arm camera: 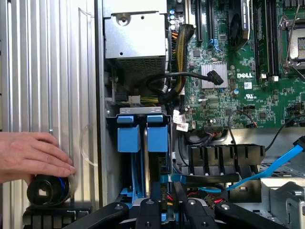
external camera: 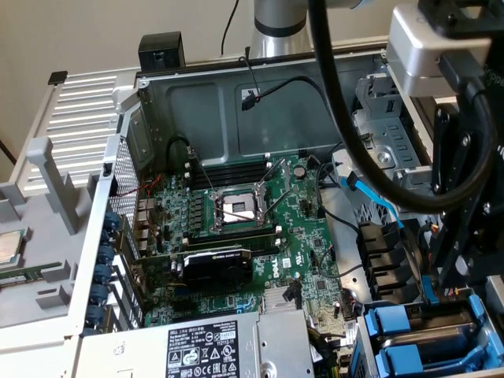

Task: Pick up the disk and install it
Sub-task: 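Insert the second disk wire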

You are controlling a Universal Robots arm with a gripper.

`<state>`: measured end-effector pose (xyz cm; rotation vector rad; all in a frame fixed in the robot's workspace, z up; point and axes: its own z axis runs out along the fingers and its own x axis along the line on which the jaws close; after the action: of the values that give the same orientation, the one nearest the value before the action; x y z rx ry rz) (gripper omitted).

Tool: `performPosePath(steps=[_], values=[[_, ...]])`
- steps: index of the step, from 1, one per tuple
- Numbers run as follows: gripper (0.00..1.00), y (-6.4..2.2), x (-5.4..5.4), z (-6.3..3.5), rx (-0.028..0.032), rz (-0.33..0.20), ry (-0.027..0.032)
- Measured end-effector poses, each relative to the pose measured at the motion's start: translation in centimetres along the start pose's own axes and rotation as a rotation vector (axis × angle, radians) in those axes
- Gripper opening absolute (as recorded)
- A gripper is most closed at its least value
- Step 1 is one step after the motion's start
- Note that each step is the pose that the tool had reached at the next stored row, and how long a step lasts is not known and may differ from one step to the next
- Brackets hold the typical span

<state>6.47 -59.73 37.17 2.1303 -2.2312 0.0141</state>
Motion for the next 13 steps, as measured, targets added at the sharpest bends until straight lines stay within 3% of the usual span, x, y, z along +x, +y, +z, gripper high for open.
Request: performPosePath(steps=[13], values=[[0.22,0.00,0.00,0.00,0.0000,0.000,0.0000]])
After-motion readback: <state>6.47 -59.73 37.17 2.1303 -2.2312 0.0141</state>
